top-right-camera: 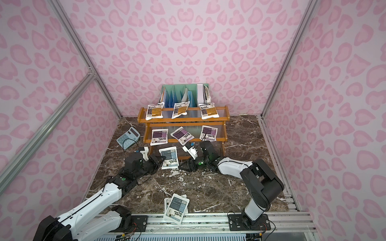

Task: Place the bagged coffee beans on the shelf by color
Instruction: Pick up the bagged coffee beans at the center of the board, then place the bagged coffee beans on the shelf.

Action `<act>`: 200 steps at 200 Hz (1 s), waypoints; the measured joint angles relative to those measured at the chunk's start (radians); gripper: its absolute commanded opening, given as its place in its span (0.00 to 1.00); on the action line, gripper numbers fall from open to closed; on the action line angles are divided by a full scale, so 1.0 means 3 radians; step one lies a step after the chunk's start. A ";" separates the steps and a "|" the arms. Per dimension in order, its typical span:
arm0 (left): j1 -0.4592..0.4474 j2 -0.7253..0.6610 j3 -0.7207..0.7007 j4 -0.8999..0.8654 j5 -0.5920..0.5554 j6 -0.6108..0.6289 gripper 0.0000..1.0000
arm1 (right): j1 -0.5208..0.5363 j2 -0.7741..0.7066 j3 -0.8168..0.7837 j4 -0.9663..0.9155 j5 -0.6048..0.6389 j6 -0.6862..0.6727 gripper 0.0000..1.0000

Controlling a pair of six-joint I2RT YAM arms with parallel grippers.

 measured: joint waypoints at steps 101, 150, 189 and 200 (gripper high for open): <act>0.0005 0.0270 0.0118 0.0118 0.0251 0.0139 0.00 | 0.0069 0.0137 0.0111 0.0223 -0.0020 0.0121 0.02; 0.0005 0.0251 0.0356 -0.0271 0.0200 0.0332 0.24 | 0.0042 -0.0022 0.0004 0.0160 0.0134 0.0075 0.00; 0.0009 0.0078 0.0614 -0.1091 -0.0356 0.0529 0.33 | -0.0085 -0.0102 -0.0181 -0.0160 0.0357 0.0029 0.00; 0.0011 0.0064 0.0696 -0.1325 -0.0525 0.0601 0.34 | -0.0113 -0.0151 -0.0224 -0.0248 0.0402 0.0025 0.00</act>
